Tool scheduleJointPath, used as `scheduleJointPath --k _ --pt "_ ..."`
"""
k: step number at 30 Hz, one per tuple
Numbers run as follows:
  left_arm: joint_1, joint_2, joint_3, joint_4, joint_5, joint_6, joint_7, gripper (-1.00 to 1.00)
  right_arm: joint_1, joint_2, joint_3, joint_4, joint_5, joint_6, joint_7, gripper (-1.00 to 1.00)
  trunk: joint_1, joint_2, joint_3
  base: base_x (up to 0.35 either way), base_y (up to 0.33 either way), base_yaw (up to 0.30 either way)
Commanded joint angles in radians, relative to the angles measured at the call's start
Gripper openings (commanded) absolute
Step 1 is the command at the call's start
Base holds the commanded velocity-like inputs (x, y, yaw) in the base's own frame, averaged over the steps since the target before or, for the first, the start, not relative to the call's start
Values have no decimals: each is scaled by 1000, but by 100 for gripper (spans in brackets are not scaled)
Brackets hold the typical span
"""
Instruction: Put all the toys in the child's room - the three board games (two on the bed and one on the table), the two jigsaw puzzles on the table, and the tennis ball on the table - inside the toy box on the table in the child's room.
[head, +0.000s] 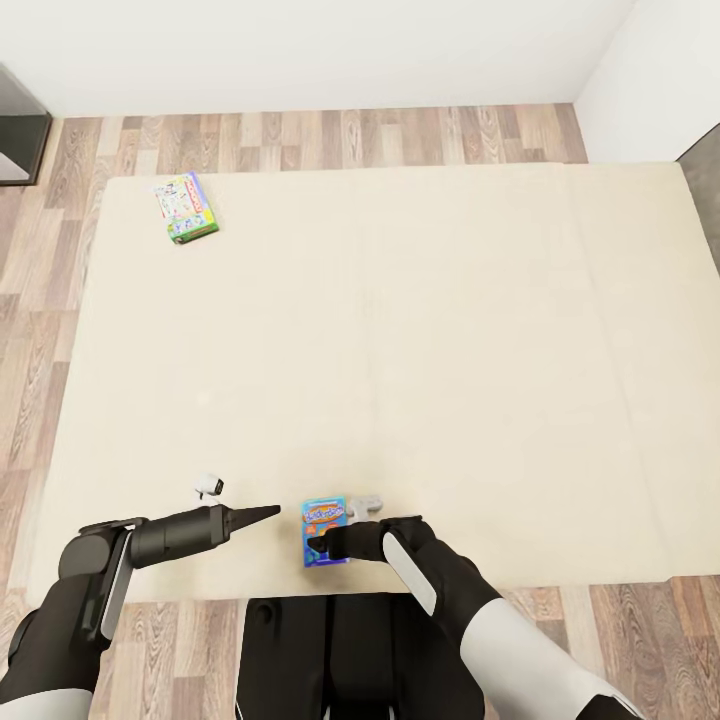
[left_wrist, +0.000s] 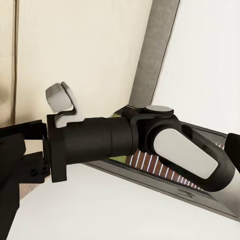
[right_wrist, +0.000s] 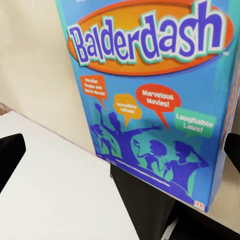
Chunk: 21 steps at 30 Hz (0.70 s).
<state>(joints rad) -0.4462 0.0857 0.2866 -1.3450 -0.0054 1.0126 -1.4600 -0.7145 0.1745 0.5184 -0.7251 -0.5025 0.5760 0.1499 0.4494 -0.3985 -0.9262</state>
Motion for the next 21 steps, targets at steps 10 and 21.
scheduleJointPath --k 10,21 --pt "0 0 0 0 -1 11 -5 100 0 0 0 0 1 4 2 100 1 -2 -1 0 0 0" --pt "0 0 0 0 -1 11 -5 100 0 0 0 0 1 4 2 100 1 -2 -1 0 22 0"
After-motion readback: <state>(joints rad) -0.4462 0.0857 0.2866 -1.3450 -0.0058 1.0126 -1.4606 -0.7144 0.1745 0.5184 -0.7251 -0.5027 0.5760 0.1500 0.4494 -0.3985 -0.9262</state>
